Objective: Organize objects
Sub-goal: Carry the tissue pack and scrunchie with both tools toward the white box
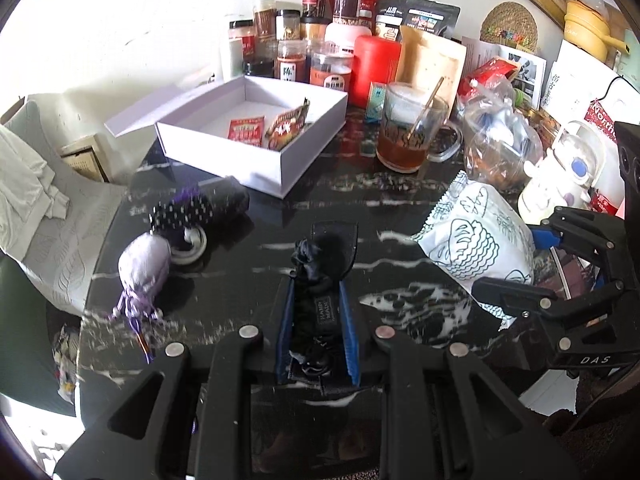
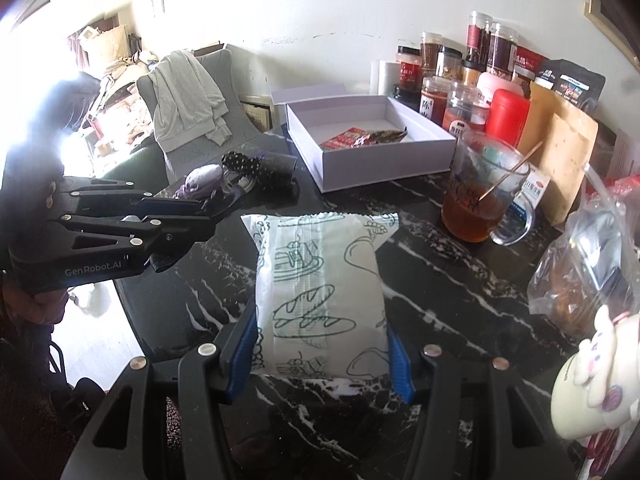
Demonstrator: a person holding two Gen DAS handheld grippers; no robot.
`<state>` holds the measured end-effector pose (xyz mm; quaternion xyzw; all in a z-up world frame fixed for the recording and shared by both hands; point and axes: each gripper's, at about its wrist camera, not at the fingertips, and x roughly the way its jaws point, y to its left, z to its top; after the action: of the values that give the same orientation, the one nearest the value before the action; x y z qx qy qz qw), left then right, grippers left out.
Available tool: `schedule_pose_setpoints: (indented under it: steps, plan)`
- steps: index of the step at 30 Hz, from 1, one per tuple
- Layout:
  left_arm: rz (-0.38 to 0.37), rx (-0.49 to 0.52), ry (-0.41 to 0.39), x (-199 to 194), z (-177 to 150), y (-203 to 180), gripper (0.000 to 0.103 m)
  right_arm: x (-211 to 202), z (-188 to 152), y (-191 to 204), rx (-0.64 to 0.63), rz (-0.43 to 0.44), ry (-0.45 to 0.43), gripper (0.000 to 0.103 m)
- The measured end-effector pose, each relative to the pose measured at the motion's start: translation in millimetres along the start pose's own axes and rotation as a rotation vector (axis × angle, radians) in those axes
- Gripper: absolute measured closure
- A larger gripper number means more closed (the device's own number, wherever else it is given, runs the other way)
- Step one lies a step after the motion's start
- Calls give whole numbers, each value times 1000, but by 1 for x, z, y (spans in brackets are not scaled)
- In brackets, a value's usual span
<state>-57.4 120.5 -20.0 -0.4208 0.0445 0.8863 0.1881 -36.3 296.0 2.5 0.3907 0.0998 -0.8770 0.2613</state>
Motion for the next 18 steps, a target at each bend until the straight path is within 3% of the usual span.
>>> schedule_pose_setpoints:
  steps: [18]
  plan:
    - [10, 12, -38, 10, 72, 6, 82, 3, 55, -22, -52, -11, -43, 47]
